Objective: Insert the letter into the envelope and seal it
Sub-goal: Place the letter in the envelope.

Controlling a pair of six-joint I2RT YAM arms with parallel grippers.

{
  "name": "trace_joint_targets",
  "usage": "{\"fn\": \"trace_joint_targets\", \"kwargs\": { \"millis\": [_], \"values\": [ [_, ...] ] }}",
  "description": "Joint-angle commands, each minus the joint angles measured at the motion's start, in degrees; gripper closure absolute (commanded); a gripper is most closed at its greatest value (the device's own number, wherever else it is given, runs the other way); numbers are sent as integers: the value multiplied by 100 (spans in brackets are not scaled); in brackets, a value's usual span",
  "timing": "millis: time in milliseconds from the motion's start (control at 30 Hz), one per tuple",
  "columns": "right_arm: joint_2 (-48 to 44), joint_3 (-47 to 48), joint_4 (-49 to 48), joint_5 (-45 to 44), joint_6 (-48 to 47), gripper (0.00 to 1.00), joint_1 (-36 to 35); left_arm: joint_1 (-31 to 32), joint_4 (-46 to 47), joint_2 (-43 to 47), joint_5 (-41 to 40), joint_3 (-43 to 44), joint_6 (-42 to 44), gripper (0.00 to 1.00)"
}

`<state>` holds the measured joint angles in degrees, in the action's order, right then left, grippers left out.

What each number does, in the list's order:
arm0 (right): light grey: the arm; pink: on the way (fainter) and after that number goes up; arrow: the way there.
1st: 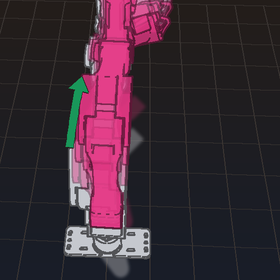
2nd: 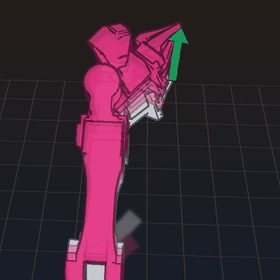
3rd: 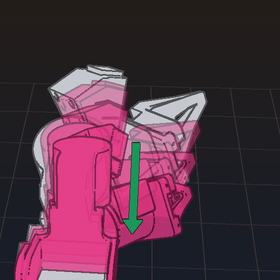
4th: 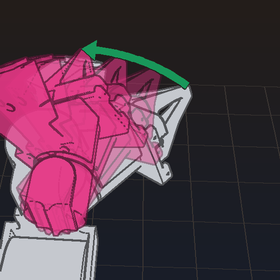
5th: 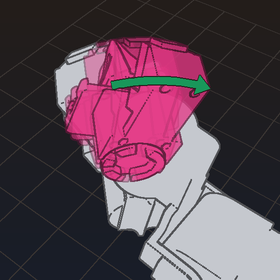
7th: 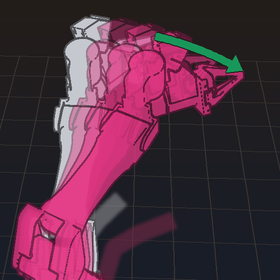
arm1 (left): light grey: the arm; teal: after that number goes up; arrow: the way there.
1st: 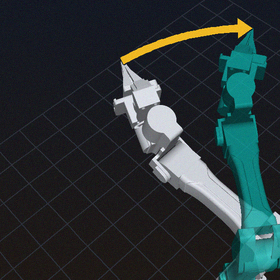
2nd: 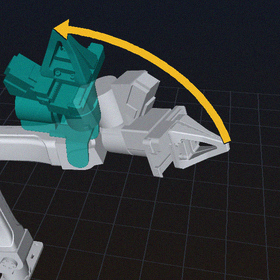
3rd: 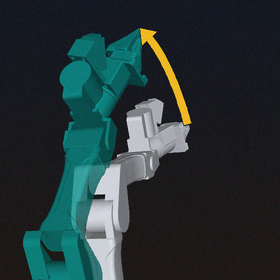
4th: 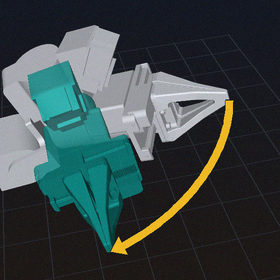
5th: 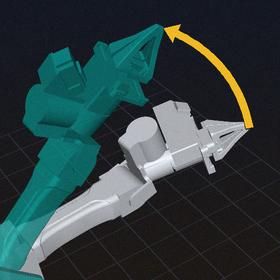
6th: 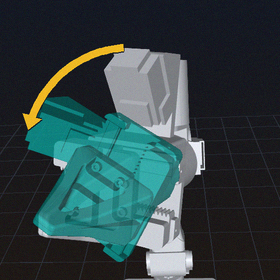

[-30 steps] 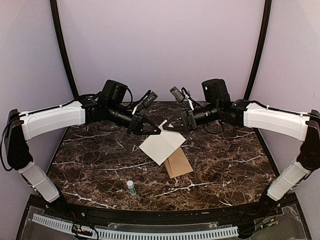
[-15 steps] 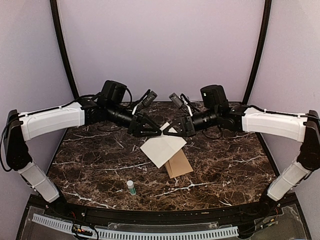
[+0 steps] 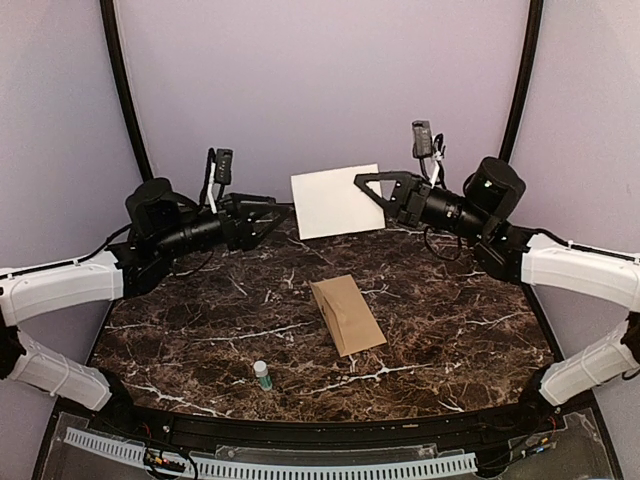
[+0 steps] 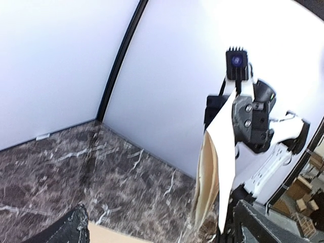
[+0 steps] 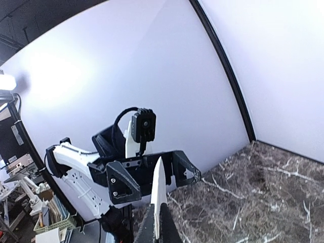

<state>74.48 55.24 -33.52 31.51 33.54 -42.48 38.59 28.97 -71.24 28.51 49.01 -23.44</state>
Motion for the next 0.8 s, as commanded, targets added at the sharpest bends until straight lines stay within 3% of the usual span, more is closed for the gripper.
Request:
{"fn": "trace_joint_targets", "kwargs": {
  "millis": [0, 167, 367, 433, 500, 567, 767],
  "values": [
    [147, 69, -1647, -926, 253, 100, -277, 88, 2355, -163, 30, -182, -1183, 1],
    [435, 227, -2468, -1441, 279, 100, -488, 308, 3390, -604, 293, 13, -1703, 1],
    [684, 412, -2780, -1551, 344, 100, -631, 446, 4328, -950, 319, 87, -2241, 1],
    [728, 412, -2826, -1565, 363, 100, -654, 464, 4513, -1028, 294, 97, -2338, 6],
    [758, 404, -2864, -1569, 391, 100, -671, 479, 4680, -1111, 268, 122, -2435, 22],
    [792, 394, -2917, -1549, 444, 100, -680, 485, 4778, -1197, 223, 158, -2521, 29],
    [893, 440, -2960, -1486, 504, 100, -733, 499, 4978, -1496, 209, 350, -2785, 33]
  ]
}}
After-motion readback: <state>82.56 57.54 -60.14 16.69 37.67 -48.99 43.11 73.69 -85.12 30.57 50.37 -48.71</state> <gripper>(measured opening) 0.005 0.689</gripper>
